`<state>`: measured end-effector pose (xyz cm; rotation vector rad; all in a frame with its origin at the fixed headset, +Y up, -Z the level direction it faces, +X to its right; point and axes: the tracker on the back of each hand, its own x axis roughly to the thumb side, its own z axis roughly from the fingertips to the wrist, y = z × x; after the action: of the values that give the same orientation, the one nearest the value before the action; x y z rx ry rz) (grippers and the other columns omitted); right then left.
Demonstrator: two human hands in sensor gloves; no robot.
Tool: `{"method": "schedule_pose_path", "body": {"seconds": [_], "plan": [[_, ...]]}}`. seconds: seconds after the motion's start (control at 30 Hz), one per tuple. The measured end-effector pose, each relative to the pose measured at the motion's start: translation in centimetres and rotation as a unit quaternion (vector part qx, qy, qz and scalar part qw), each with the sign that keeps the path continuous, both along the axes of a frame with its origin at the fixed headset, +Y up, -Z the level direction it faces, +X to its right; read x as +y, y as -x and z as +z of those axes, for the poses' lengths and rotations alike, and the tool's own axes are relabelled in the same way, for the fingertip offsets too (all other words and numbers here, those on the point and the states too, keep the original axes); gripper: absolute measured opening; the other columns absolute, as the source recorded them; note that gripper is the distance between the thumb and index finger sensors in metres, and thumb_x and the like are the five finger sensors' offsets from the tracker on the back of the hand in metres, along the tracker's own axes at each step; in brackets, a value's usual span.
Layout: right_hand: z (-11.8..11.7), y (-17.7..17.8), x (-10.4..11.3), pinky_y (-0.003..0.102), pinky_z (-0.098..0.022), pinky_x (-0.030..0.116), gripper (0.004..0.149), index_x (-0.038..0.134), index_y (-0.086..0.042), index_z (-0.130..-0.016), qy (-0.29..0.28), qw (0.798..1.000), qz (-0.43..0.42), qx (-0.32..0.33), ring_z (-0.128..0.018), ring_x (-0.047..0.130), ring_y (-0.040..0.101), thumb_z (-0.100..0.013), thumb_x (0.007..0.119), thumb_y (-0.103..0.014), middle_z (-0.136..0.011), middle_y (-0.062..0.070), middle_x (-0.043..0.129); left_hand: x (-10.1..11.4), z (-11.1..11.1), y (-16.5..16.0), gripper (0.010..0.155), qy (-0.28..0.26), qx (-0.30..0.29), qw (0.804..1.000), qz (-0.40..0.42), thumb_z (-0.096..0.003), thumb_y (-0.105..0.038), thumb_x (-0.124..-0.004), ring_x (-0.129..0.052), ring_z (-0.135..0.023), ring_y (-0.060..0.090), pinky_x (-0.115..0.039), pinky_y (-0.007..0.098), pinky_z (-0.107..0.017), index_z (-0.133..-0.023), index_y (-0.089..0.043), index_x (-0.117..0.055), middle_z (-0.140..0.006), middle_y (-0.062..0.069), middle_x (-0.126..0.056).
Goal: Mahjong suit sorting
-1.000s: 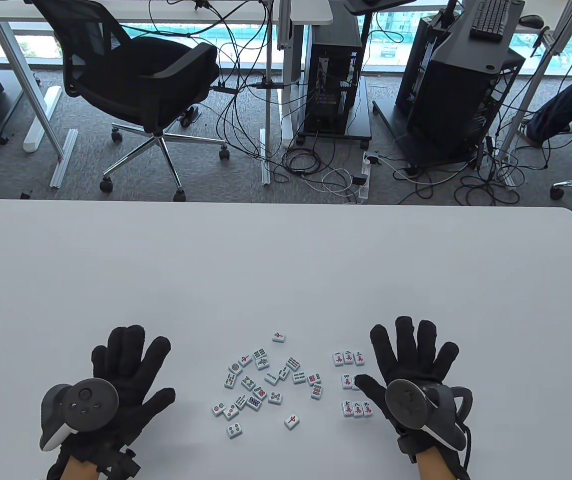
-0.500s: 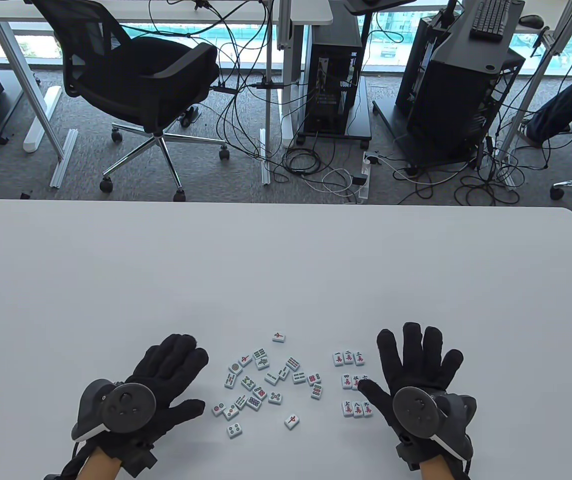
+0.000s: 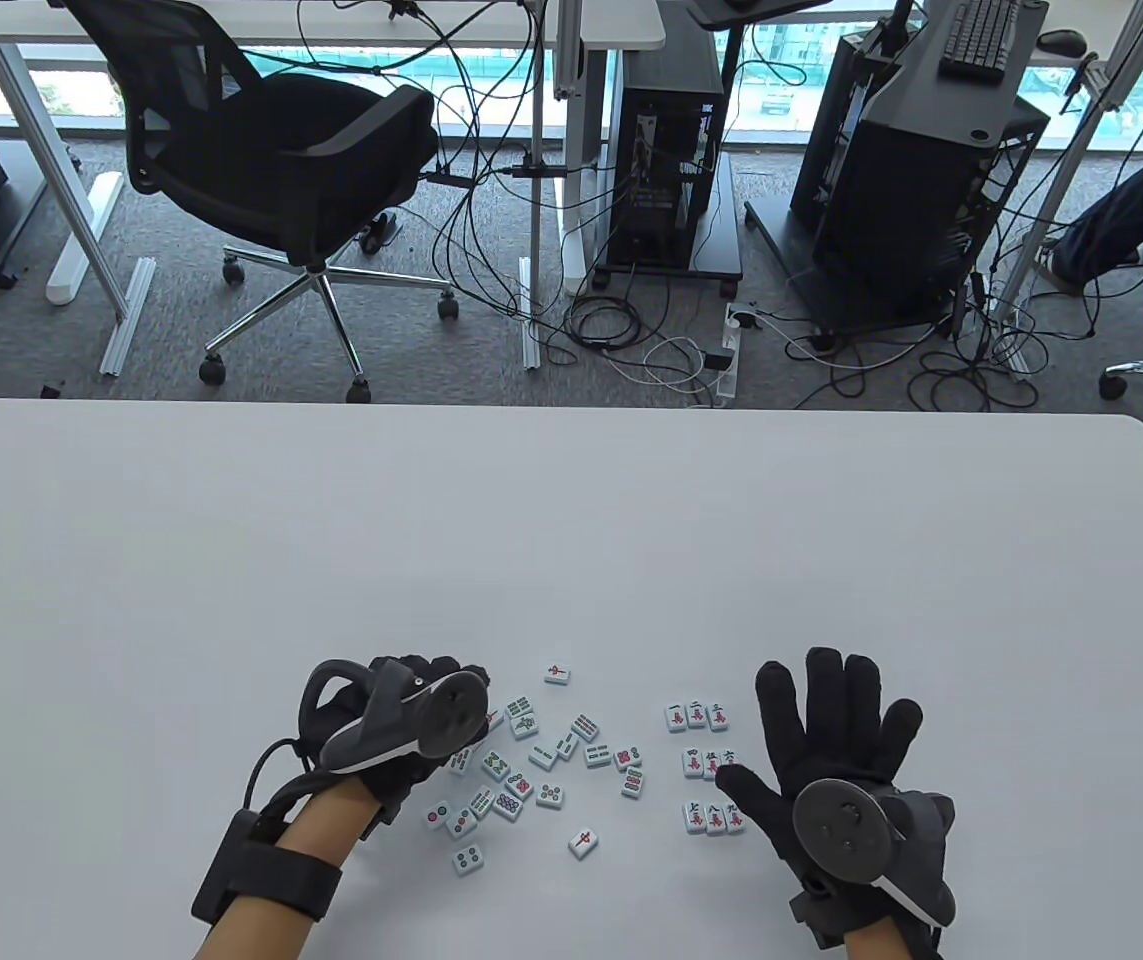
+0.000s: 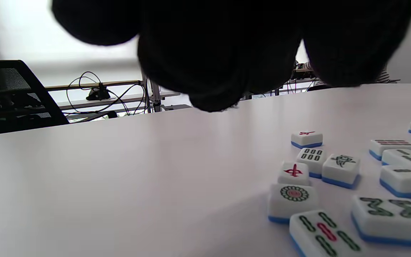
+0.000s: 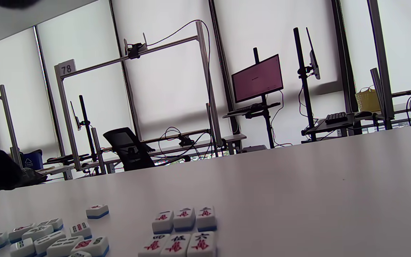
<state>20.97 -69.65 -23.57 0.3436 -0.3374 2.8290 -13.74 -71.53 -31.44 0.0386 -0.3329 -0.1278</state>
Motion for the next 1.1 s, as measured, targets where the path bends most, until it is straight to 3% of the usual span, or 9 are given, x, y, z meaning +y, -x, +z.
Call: {"method": "schedule_pose_path", "body": {"seconds": [0.1,0.33,0.53,0.67,0.83,1.1], "plan": [[0.0,-0.2,0.1,0.074,-0.065,0.007,0.084,0.010,-0.034,-0.107,0.000,1.000,-0.006,-0.002,-0.099,-0.006,0.042,-0.043,0.052,-0.069,-0.113,0.011,-0.002,-1.0,-1.1,-0.8,0.051,0.011,0.033,0.998,-0.048,-0.0304,-0.057,-0.090,-0.096,-0.017,0.005,-0.084,0.031,-0.024,-0.071,-0.026,-0.094,-0.052,-0.006,-0.103],[0.0,-0.1,0.0,0.074,-0.065,0.008,0.084,0.010,-0.034,-0.107,0.001,1.000,-0.010,0.004,-0.099,-0.005,0.042,-0.043,0.052,-0.069,-0.113,0.011,-0.001,-2.9,-2.7,-1.4,0.046,0.067,0.077,0.990,-0.095,-0.0295,-0.056,-0.091,-0.090,-0.007,0.002,-0.083,0.029,-0.016,-0.063,-0.025,-0.098,-0.039,-0.010,-0.102],[0.0,0.1,0.0,0.074,-0.065,0.009,0.084,0.011,-0.034,-0.108,0.001,1.000,-0.006,0.007,-0.100,-0.004,0.042,-0.044,0.053,-0.069,-0.114,0.011,0.000,-3.4,-3.7,-0.5,0.043,0.082,0.102,0.988,-0.081,-0.0318,-0.054,-0.088,-0.090,-0.006,0.002,-0.083,0.029,-0.016,-0.063,-0.025,-0.098,-0.039,-0.010,-0.102],[0.0,0.3,-0.2,0.074,-0.065,0.009,0.084,0.011,-0.034,-0.108,0.004,1.000,-0.002,0.008,-0.100,-0.003,0.042,-0.044,0.053,-0.069,-0.114,0.012,0.001,-3.1,-4.2,0.2,0.044,0.058,0.106,0.987,-0.103,-0.0321,-0.054,-0.088,-0.091,-0.009,0.003,-0.083,0.030,-0.017,-0.065,-0.026,-0.097,-0.041,-0.010,-0.102],[0.0,0.3,-0.2,0.074,-0.065,0.010,0.084,0.011,-0.033,-0.108,0.005,1.000,-0.004,0.009,-0.100,-0.002,0.042,-0.044,0.053,-0.068,-0.114,0.012,0.002,-2.5,-3.9,0.2,0.047,0.093,0.103,0.989,-0.059,-0.0326,-0.056,-0.087,-0.092,-0.009,0.004,-0.083,0.030,-0.018,-0.067,-0.025,-0.096,-0.043,-0.009,-0.103],[-0.1,0.5,-0.4,0.074,-0.066,0.011,0.084,0.012,-0.033,-0.108,0.012,1.000,-0.001,0.009,-0.100,-0.001,0.042,-0.044,0.054,-0.068,-0.114,0.012,0.003,-3.5,-4.1,-1.0,0.059,0.162,0.119,0.973,-0.111,-0.0297,-0.063,-0.087,-0.093,-0.013,0.004,-0.083,0.031,-0.020,-0.072,-0.023,-0.093,-0.048,-0.009,-0.102]]}}
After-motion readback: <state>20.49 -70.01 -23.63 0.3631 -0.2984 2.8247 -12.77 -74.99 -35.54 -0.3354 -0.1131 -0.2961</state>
